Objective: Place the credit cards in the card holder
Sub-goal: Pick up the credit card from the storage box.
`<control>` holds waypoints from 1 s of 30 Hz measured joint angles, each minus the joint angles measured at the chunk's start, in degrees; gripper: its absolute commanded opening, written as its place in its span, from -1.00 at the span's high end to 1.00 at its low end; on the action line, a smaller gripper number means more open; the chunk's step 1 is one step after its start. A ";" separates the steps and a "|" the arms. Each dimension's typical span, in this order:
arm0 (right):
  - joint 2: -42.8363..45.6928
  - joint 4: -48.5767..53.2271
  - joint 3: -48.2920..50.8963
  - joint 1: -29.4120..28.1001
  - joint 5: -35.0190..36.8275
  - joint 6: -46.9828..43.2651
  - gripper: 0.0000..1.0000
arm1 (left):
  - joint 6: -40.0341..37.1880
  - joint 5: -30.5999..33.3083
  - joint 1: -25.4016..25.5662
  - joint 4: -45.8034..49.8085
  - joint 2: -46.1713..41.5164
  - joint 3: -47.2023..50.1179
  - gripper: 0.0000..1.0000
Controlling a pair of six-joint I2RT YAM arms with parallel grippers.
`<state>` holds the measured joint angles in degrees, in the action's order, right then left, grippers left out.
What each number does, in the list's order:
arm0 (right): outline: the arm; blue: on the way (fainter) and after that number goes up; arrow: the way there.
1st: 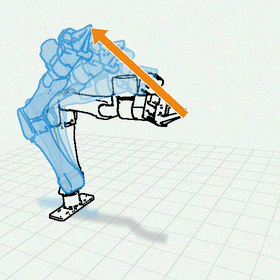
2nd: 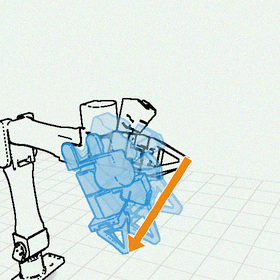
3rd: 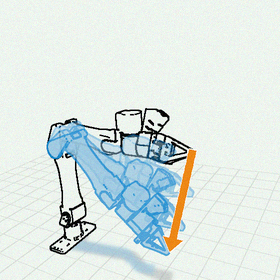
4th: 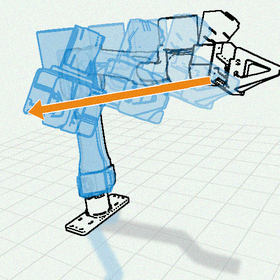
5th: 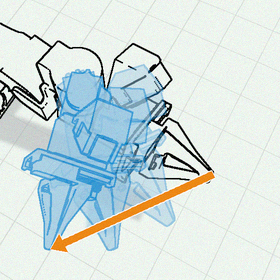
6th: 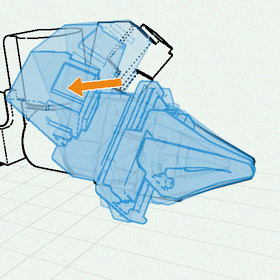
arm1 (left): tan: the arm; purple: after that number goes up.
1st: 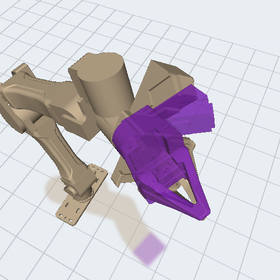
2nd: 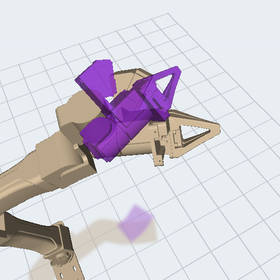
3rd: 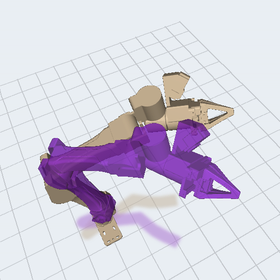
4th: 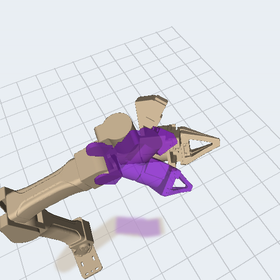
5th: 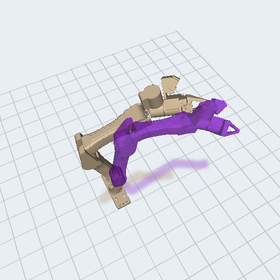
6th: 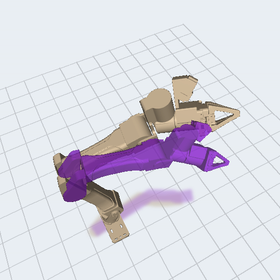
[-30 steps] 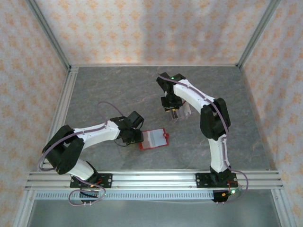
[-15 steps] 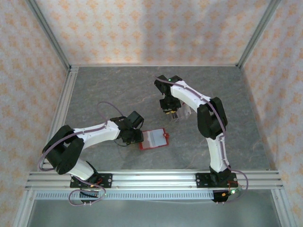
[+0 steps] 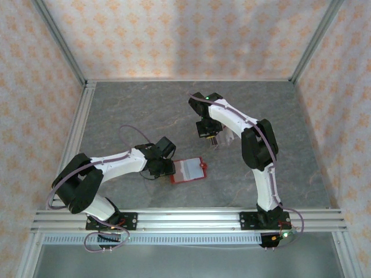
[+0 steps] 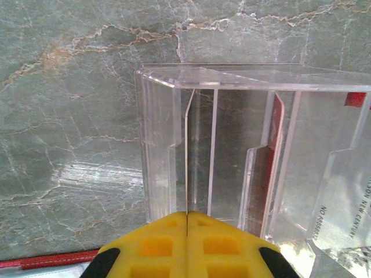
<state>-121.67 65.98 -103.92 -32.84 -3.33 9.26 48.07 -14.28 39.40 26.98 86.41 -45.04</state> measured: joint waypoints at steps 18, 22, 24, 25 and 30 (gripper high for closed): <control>5.31 0.76 -0.09 -0.02 1.86 -0.13 1.00 | 0.11 -0.04 0.00 -0.20 -4.98 0.20 0.11; 7.28 1.01 -0.09 -0.26 1.36 -0.13 1.00 | 0.50 -0.04 0.00 0.02 -6.34 0.20 0.03; 8.57 0.85 0.35 -0.55 -0.02 -0.11 1.00 | 0.48 -0.04 0.00 0.24 -6.80 0.11 0.01; 9.46 0.57 1.01 -0.70 -0.94 -0.11 1.00 | 0.48 -0.04 0.00 0.26 -6.82 0.07 0.01; 16.15 -3.85 8.96 -1.36 -8.96 0.59 1.00 | 0.37 -0.07 0.00 0.94 -5.57 -1.46 0.07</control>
<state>-105.51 62.13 -94.96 -34.20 -12.29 9.85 48.45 -14.35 39.40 27.92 80.84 -46.50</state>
